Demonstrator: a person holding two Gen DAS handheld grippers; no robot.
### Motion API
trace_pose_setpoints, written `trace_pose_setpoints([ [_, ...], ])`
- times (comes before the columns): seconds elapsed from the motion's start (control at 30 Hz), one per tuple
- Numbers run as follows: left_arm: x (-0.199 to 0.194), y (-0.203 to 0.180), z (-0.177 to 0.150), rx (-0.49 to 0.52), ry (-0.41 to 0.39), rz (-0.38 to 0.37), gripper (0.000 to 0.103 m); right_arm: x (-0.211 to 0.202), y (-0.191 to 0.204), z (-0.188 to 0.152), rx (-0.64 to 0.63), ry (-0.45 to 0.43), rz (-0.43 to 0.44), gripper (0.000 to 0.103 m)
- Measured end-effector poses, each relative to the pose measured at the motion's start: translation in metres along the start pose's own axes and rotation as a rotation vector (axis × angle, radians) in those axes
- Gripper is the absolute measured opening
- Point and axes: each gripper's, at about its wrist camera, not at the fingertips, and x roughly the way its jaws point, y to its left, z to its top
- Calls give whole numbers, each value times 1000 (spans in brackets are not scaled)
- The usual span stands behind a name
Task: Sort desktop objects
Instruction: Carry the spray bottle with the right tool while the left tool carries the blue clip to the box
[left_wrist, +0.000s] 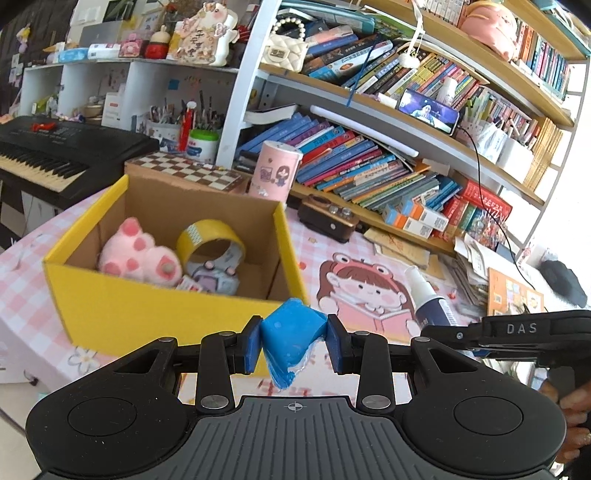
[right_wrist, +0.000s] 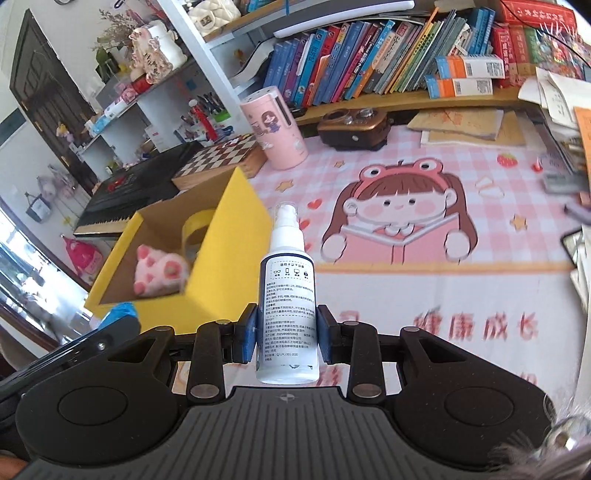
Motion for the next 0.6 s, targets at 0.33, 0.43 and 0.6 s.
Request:
trace_pose_setpoints([
  [0.33,-29,24,-21,-26,35,-25,34,-10,37,-49,-2,36,-1,30],
  [0.43,-40,28,-28,-20,42,-29,34,-11,50,-64,-16,54,-3,30],
  [0.6,-59,38,-38,-14,44,-24,34,-11,68,-88,-41,81,-12,30],
])
